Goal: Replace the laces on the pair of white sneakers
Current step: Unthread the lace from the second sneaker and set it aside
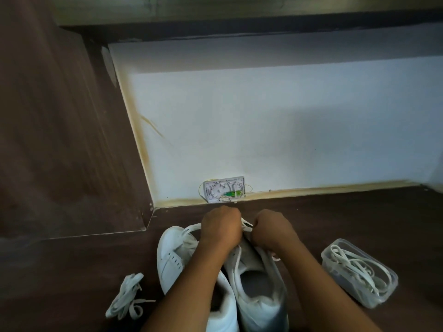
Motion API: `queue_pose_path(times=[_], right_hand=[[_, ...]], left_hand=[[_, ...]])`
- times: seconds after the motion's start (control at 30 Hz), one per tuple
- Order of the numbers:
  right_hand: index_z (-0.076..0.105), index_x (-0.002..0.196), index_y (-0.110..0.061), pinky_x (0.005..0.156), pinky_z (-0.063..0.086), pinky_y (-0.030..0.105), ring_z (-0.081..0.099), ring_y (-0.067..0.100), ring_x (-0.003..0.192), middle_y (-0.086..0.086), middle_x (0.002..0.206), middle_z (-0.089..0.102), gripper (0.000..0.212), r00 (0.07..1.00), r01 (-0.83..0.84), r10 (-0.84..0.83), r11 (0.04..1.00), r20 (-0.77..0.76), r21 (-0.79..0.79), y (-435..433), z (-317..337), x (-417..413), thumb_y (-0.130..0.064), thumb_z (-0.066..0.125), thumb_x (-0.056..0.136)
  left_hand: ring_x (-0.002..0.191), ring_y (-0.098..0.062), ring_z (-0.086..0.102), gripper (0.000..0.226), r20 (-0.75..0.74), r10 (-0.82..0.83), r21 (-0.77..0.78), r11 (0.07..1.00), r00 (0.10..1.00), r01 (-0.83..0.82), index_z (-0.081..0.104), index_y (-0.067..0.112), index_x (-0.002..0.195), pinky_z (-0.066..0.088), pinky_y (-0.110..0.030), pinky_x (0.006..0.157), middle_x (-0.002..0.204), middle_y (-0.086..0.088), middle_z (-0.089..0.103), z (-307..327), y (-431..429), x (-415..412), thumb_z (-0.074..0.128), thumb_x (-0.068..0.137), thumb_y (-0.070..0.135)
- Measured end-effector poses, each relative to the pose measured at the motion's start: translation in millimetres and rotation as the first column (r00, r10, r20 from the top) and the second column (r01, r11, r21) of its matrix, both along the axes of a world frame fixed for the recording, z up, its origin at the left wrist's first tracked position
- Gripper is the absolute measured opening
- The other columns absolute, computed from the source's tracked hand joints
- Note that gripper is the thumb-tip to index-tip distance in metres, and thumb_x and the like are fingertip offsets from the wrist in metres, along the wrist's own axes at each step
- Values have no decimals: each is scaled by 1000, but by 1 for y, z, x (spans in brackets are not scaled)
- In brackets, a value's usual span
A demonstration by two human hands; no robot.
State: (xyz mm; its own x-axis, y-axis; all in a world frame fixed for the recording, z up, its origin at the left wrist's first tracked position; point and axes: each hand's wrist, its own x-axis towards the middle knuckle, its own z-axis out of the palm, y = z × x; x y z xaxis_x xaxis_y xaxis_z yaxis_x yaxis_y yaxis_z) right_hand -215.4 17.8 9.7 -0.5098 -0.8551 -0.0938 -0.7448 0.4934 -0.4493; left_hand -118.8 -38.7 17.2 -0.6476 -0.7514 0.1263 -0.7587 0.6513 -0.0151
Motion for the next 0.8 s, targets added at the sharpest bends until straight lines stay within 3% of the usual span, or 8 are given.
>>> queue_pose_path(times=[0.1,0.23,0.33,0.43,0.5,0.57,0.63,0.8], right_hand=[[61,89,-12,71,44,27,62,26,97,10,103,67,13,999,33,-33,999,-19,-15,0,-3,-1,-23,53,87],[63,96,-7,79,48,31,62,28,100,11,106,66,21,999,44,-44,999,-12,-8,-2,-4,-1,-21,51,86],[63,98,-8,81,48,31,62,28,101,10,108,66,22,999,41,-41,999,-10,-13,-4,-5,-1,-24,51,87],[62,99,-8,81,48,31,61,28,101,11,108,65,22,999,45,-45,999,-3,-21,-4,-6,0,-22,52,86],[63,96,-9,79,46,30,62,29,101,10,106,66,20,999,50,-50,998,10,-28,-4,-8,-2,-22,53,83],[64,93,-12,76,46,28,63,27,98,9,103,67,19,998,55,-54,998,19,-20,-4,-8,-4,-25,56,82],[65,97,-15,78,48,29,63,25,97,6,104,68,20,1000,19,-19,1000,17,-2,-8,-9,-5,-29,58,83],[66,112,-22,84,48,33,61,24,101,4,115,65,32,995,-76,70,995,74,72,-15,-11,0,-29,49,85]], left_hand=[[85,-26,58,16,-244,97,167,984,965,-57,59,10,90,41,-28,70,92,-11,61,37,-4,15,43,90,10],[76,-22,54,28,-751,292,463,873,592,157,54,11,67,36,-30,73,68,-5,56,80,-16,49,45,91,1],[80,-24,55,34,-846,366,507,776,387,375,54,11,64,40,-38,81,66,-6,56,79,-8,46,43,93,-4],[57,-22,60,31,-757,623,587,515,197,624,47,6,71,52,-38,71,66,-12,58,68,5,30,34,98,-2],[40,-11,47,22,-740,586,651,504,329,567,46,8,77,48,-28,50,70,-12,57,51,1,28,39,98,4],[48,-8,48,12,-633,306,632,735,711,246,50,16,81,40,-22,48,76,-5,60,26,-11,26,54,93,17],[75,-15,60,7,-344,108,439,896,933,58,58,24,81,45,-24,62,88,0,65,4,-15,19,64,83,23],[94,-23,63,22,-124,119,157,983,985,-99,68,24,99,51,-31,76,101,1,66,-16,-11,2,60,78,23]])
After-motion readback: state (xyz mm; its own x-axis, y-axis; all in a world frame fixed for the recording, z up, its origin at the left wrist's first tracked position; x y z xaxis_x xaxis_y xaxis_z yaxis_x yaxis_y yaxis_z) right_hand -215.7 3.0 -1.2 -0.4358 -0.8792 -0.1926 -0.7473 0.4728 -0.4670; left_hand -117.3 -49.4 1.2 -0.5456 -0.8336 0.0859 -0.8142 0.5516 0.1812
